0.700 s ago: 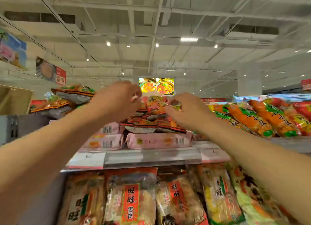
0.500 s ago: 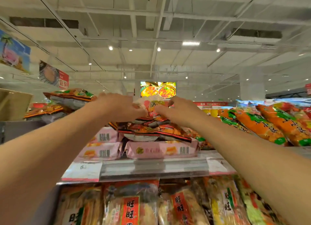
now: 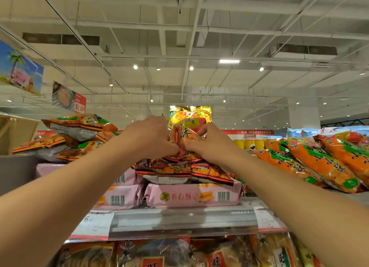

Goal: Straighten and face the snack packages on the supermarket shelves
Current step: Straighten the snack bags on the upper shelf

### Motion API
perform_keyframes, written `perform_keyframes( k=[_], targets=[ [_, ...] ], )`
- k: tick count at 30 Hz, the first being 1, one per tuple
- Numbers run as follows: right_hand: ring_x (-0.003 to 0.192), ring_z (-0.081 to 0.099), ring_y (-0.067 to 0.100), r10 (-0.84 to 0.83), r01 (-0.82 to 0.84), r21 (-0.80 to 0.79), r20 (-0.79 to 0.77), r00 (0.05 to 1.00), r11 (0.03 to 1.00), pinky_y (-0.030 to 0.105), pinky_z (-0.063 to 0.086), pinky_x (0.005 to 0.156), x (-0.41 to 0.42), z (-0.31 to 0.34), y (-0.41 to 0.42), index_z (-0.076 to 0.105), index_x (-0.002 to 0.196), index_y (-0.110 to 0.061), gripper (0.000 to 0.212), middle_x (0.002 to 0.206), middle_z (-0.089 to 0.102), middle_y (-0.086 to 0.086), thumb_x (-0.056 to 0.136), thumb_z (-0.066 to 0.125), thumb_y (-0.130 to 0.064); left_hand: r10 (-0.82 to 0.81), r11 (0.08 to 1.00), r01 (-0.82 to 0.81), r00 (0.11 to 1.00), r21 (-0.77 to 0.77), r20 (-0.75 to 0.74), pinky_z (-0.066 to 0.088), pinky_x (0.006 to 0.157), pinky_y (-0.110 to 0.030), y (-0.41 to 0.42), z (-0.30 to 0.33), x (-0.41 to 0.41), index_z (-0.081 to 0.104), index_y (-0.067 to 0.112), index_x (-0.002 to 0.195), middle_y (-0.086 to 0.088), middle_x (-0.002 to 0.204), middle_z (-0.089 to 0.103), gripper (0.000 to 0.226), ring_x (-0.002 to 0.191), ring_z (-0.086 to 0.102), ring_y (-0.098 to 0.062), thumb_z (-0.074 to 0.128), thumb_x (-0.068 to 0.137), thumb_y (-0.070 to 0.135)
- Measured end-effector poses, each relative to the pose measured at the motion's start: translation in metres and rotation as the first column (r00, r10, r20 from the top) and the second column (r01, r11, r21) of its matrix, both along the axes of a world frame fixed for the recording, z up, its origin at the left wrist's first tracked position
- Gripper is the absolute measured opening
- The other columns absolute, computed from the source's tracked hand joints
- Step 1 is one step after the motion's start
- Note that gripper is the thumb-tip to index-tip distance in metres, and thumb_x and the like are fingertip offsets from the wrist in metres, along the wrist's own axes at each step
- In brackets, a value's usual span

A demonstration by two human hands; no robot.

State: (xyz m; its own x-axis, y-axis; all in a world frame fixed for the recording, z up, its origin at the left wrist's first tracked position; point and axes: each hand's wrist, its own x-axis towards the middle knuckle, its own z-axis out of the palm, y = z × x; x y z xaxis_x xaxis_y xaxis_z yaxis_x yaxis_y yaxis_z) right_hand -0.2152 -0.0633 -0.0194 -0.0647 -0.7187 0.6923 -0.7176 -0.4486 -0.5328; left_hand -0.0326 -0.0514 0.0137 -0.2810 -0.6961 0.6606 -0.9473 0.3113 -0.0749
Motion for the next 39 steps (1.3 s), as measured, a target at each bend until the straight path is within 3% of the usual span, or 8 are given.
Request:
perform_keyframes(
  k=[10,14,19,23,27,33,36,39],
  targets=[
    [0.085,0.065,-0.003,0.040,-0.012,-0.169,0.159,0.987,0.985,0.028,0.052,0.076,-0.072,-0.018,0.068,0.032,0.121,-0.053,0.077,0.101,0.063,-0.019,0.054,0.070,-0.062,-0.463,0.839,0.384,0.877,-0.386,-0.133,0.048,0.082,-0.045,0.023,-0.022,-0.043,0.010,0.029,0.151,-0.009,0.141,0.041,0.089,0.112,0.057,-0.039,0.062,0.083,0.054],
    [0.094,0.062,-0.005,-0.057,0.081,-0.118,0.199,0.978,0.990,0.029,0.051,0.087,-0.135,-0.052,0.117,0.028,0.130,-0.059,0.083,0.099,0.063,-0.030,0.059,0.069,-0.049,-0.591,0.775,0.523,0.799,-0.355,-0.113,0.046,0.069,-0.043,0.034,-0.049,-0.107,0.012,0.034,0.149,-0.011,0.126,0.041,0.082,0.093,0.060,-0.045,0.056,0.083,0.053],
    [0.087,0.062,-0.011,-0.086,0.133,-0.118,0.340,0.936,0.984,0.015,0.051,0.077,-0.213,-0.088,0.180,0.028,0.130,-0.054,0.085,0.106,0.064,-0.019,0.059,0.066,-0.027,-0.704,0.697,0.667,0.707,-0.264,-0.073,0.048,0.066,-0.041,0.064,-0.078,-0.213,0.013,0.036,0.146,-0.005,0.119,0.035,0.078,0.089,0.060,-0.038,0.052,0.082,0.059],
    [0.095,0.064,0.001,-0.085,0.122,-0.059,0.434,0.897,0.991,0.034,0.051,0.084,-0.283,-0.119,0.227,0.029,0.126,-0.060,0.087,0.107,0.065,-0.025,0.051,0.066,-0.034,-0.795,0.604,0.768,0.599,-0.212,-0.096,0.053,0.073,-0.044,0.102,-0.100,-0.304,0.017,0.038,0.146,-0.005,0.123,0.035,0.076,0.094,0.061,-0.035,0.056,0.084,0.057],
    [0.100,0.064,-0.003,-0.143,0.169,-0.015,0.472,0.870,0.985,0.037,0.049,0.092,-0.368,-0.145,0.278,0.021,0.123,-0.070,0.076,0.114,0.059,-0.037,0.068,0.072,-0.052,-0.815,0.576,0.782,0.573,-0.240,-0.087,0.051,0.066,-0.040,0.147,-0.130,-0.401,0.020,0.036,0.147,-0.006,0.128,0.036,0.074,0.096,0.060,-0.034,0.053,0.085,0.058],
    [0.090,0.040,-0.028,-0.323,0.334,0.036,0.369,0.872,0.942,0.008,0.036,0.067,-0.501,-0.153,0.339,0.015,0.127,-0.068,0.076,0.114,0.031,-0.041,0.072,0.067,-0.068,-0.817,0.576,0.792,0.548,-0.202,-0.179,0.049,0.073,-0.041,0.198,-0.152,-0.553,0.027,0.032,0.147,-0.009,0.129,0.037,0.076,0.102,0.057,-0.037,0.062,0.083,0.049],
    [0.095,0.046,-0.025,-0.360,0.381,-0.019,0.285,0.888,0.924,0.007,0.038,0.070,-0.558,-0.146,0.349,0.015,0.133,-0.062,0.077,0.122,0.041,-0.033,0.076,0.067,-0.061,-0.808,0.585,0.787,0.544,-0.196,-0.227,0.048,0.082,-0.045,0.207,-0.152,-0.610,0.032,0.028,0.147,-0.010,0.124,0.043,0.074,0.102,0.056,-0.039,0.065,0.082,0.044],
    [0.087,0.062,-0.012,-0.374,0.401,-0.055,0.263,0.889,0.915,0.011,0.046,0.067,-0.609,-0.138,0.347,0.020,0.123,-0.068,0.068,0.104,0.063,-0.031,0.075,0.068,-0.060,-0.792,0.611,0.748,0.582,-0.259,-0.186,0.042,0.091,-0.047,0.200,-0.146,-0.654,0.033,0.027,0.147,-0.011,0.122,0.049,0.072,0.107,0.050,-0.038,0.064,0.084,0.042]
  ],
)
